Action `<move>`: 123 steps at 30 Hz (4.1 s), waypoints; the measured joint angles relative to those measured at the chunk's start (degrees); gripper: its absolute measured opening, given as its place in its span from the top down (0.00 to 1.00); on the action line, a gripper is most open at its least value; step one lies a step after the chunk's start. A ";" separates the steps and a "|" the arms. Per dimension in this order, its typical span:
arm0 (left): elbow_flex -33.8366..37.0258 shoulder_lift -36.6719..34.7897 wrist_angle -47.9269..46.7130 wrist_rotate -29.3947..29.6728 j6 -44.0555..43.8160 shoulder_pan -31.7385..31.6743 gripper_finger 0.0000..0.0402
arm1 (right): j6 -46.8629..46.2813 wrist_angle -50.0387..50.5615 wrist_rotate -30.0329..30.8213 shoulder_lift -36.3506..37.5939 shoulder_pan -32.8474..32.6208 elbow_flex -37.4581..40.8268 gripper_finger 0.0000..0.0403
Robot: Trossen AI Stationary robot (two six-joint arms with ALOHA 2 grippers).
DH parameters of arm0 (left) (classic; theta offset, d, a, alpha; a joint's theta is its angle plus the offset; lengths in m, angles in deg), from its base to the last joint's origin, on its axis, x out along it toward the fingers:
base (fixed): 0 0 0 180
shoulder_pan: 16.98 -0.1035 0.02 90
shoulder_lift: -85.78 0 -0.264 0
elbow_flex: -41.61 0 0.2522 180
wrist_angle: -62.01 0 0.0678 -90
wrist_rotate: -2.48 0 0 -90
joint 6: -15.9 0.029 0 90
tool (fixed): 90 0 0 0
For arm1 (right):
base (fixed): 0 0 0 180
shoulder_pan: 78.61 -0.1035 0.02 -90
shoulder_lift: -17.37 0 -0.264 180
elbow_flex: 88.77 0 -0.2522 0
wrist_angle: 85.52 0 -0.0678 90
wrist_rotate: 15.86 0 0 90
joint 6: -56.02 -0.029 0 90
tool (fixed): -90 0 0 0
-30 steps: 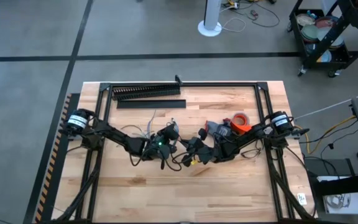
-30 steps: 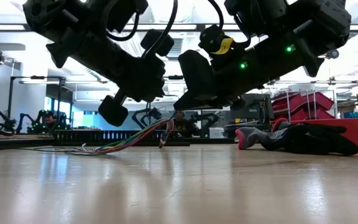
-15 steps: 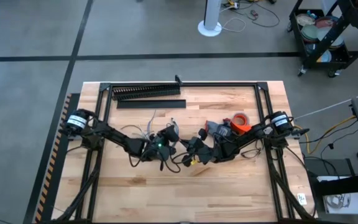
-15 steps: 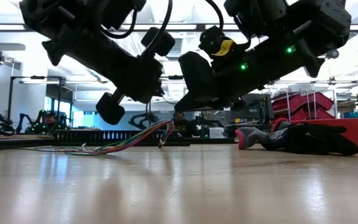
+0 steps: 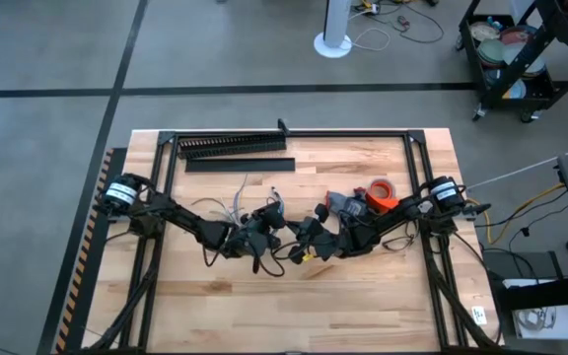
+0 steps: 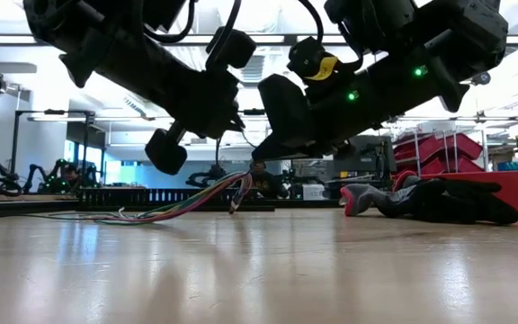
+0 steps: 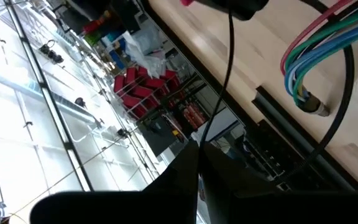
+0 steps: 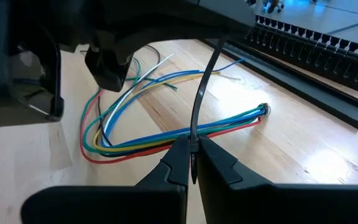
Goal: Ziptie cables
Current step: Wrap the black zip tie on the cable
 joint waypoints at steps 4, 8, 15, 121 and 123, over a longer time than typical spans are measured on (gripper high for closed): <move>0.00 0.00 0.58 -0.11 -1.30 0.01 1.00 | 1.26 -0.51 0.00 0.00 -0.02 0.00 1.00; 0.00 0.00 1.25 0.17 -1.57 0.02 1.00 | 2.14 -0.54 0.02 0.00 -0.02 0.00 1.00; 0.00 -0.72 3.98 0.96 -1.90 -0.01 1.00 | 2.51 -0.71 0.20 0.42 0.01 0.00 1.00; -1.03 -5.81 11.86 3.15 -12.83 1.93 1.00 | -10.61 8.49 -31.32 12.20 11.60 -2.89 1.00; -1.03 -5.79 11.68 3.39 -13.66 1.76 1.00 | -10.69 9.58 -33.08 12.20 12.37 -3.55 1.00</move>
